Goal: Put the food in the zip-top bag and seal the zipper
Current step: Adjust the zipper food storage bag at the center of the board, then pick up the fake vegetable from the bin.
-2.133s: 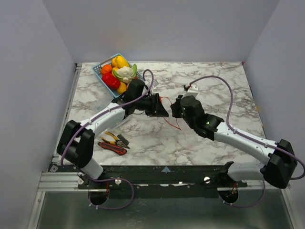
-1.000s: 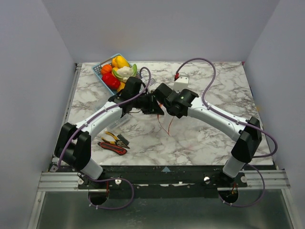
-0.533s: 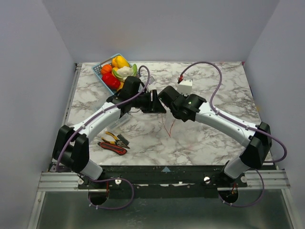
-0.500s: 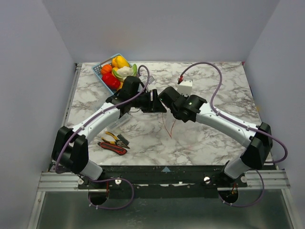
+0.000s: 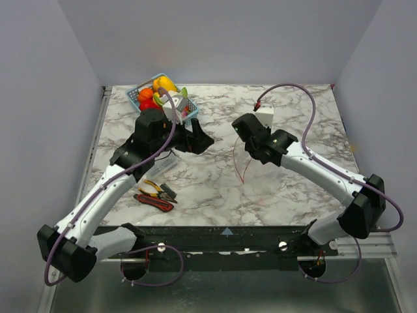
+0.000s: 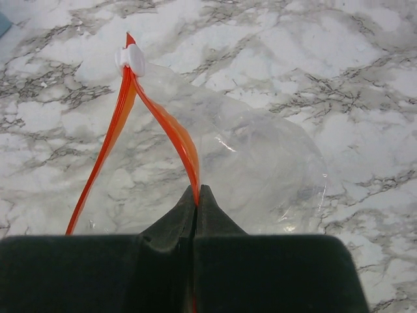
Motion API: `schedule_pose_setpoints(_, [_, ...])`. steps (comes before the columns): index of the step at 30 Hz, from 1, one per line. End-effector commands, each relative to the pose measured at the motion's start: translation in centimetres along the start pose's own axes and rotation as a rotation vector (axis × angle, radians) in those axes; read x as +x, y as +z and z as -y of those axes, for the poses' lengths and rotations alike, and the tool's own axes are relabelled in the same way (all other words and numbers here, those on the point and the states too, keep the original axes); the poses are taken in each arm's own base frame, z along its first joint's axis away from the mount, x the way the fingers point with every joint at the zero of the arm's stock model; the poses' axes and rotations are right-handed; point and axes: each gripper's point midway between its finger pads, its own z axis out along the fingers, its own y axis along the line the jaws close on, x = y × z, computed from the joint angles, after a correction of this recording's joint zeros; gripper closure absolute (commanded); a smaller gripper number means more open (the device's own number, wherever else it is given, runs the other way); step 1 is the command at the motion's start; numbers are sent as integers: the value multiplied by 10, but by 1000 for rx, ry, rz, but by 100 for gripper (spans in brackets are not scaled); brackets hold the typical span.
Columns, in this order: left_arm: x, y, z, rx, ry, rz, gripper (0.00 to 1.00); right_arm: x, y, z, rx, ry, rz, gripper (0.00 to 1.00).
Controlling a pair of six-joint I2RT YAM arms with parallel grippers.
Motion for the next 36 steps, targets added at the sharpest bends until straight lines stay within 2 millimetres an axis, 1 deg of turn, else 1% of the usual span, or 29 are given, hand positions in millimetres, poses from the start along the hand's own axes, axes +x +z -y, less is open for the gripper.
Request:
schedule_pose_setpoints(1, [8, -34, -40, -242, -18, 56, 3, -12, 9, 9, -9, -7, 16, 100])
schedule_pose_setpoints(3, [8, -42, -54, -305, -39, 73, 2, -15, 13, 19, 20, -8, 25, 100])
schedule_pose_setpoints(5, [3, -45, -71, -359, -75, 76, 2, -18, 18, 27, 45, -8, 31, 100])
schedule_pose_setpoints(8, [-18, -49, -108, -476, -152, 83, 5, -24, 22, 36, 78, -24, 39, 100])
schedule_pose_setpoints(10, [-37, -50, -133, -548, -189, 118, 6, -29, 23, 40, 93, -36, 47, 100])
schedule_pose_setpoints(11, [-50, -50, -146, -585, -197, 153, 7, -31, 23, 42, 96, -37, 48, 100])
schedule_pose_setpoints(14, [-77, -42, -189, -715, -239, 226, 8, -35, 23, 43, 88, -45, 45, 100])
schedule_pose_setpoints(17, [-98, -29, -235, -851, -307, 288, 7, -43, 22, 49, 82, -45, 49, 100])
schedule_pose_setpoints(18, [-106, -25, -248, -887, -319, 305, 7, -46, 21, 51, 78, -50, 50, 99])
schedule_pose_setpoints(19, [-109, -18, -261, -916, -338, 303, 6, -48, 21, 53, 77, -58, 50, 100])
schedule_pose_setpoints(20, [-117, -14, -271, -940, -350, 310, 6, -51, 21, 57, 92, -61, 53, 100])
schedule_pose_setpoints(23, [-119, 1, -303, -1027, -382, 295, 6, -54, 20, 74, 175, -89, 70, 100])
schedule_pose_setpoints(26, [-114, 6, -323, -1104, -419, 289, 7, -53, 18, 84, 200, -83, 77, 99])
schedule_pose_setpoints(30, [-99, 10, -335, -1156, -494, 285, 10, -50, 19, 87, 211, -88, 74, 100])
schedule_pose_setpoints(33, [-86, 14, -339, -1159, -549, 287, 11, -47, 24, 81, 188, -92, 62, 100])
schedule_pose_setpoints(36, [-64, 15, -349, -1213, -649, 276, 16, -43, 29, 73, 162, -99, 42, 100])
